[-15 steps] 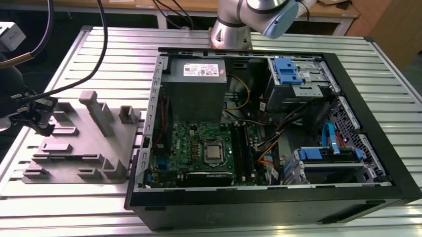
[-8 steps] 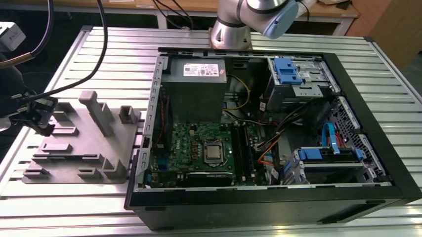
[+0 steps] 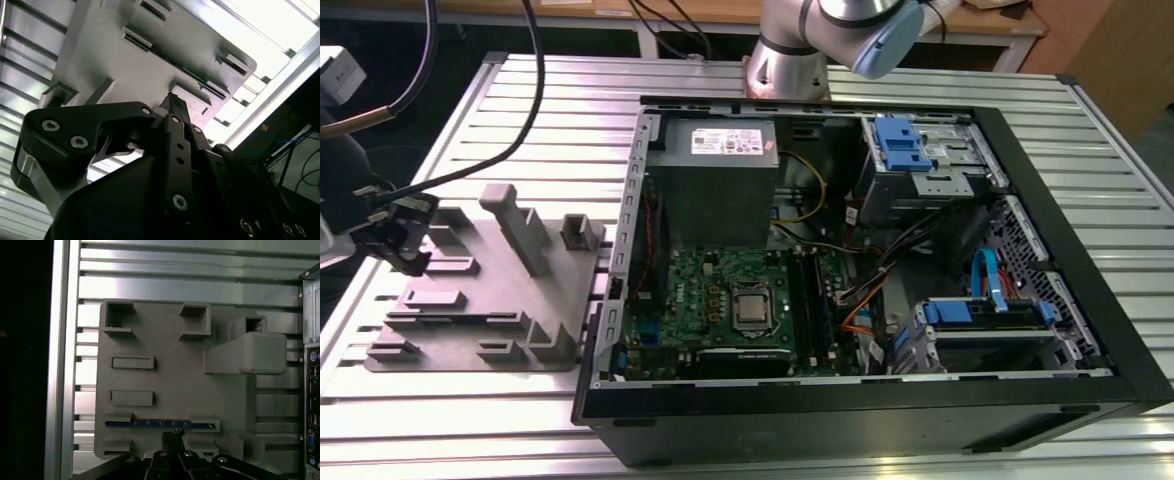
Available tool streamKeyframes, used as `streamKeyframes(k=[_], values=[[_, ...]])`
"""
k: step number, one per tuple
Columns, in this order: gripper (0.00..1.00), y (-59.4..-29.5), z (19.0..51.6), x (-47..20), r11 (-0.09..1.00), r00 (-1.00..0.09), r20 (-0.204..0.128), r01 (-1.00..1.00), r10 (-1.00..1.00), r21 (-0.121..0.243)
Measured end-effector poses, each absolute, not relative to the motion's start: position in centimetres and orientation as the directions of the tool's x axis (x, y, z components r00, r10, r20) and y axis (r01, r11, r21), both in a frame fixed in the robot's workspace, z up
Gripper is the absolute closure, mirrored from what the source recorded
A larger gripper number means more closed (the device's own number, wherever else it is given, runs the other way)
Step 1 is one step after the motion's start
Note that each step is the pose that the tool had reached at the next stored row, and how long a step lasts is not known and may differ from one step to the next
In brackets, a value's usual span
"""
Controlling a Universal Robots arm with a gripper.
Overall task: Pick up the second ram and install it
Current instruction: 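Pick up the second ram and move it above second insertion slot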
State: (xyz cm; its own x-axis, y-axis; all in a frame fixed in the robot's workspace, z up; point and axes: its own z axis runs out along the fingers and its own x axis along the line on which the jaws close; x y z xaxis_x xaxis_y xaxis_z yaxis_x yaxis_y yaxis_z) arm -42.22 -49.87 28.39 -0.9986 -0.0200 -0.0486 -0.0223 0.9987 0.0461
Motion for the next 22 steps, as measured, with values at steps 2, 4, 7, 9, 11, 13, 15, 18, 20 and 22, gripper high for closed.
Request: streamKeyframes(k=[2, 4, 7, 9, 11, 13, 15, 18, 20, 22], values=[[0.93, -49.87, 28.3, -42.23, 0.997, -0.997, -0.049, -0.058, -0.056, 0.046], [0.93, -49.87, 28.22, -42.23, 0.994, -0.994, -0.049, -0.096, -0.093, 0.046], [0.93, -49.87, 28.1, -42.22, 0.988, -0.988, -0.049, -0.149, -0.147, 0.046], [0.93, -49.87, 28.02, -42.22, 0.982, -0.982, -0.049, -0.185, -0.182, 0.046], [0.93, -49.87, 27.93, -42.23, 0.974, -0.975, -0.049, -0.221, -0.219, 0.045], [0.93, -49.87, 27.85, -42.22, 0.966, -0.966, -0.048, -0.256, -0.254, 0.045], [0.93, -49.87, 27.76, -42.23, 0.956, -0.956, -0.048, -0.29, -0.288, 0.045], [0.93, -49.87, 27.63, -42.23, 0.938, -0.939, -0.048, -0.343, -0.341, 0.045], [0.93, -49.87, 27.54, -42.23, 0.925, -0.926, -0.048, -0.377, -0.374, 0.045], [0.93, -49.87, 27.46, -42.22, 0.911, -0.912, -0.048, -0.409, -0.407, 0.045]])
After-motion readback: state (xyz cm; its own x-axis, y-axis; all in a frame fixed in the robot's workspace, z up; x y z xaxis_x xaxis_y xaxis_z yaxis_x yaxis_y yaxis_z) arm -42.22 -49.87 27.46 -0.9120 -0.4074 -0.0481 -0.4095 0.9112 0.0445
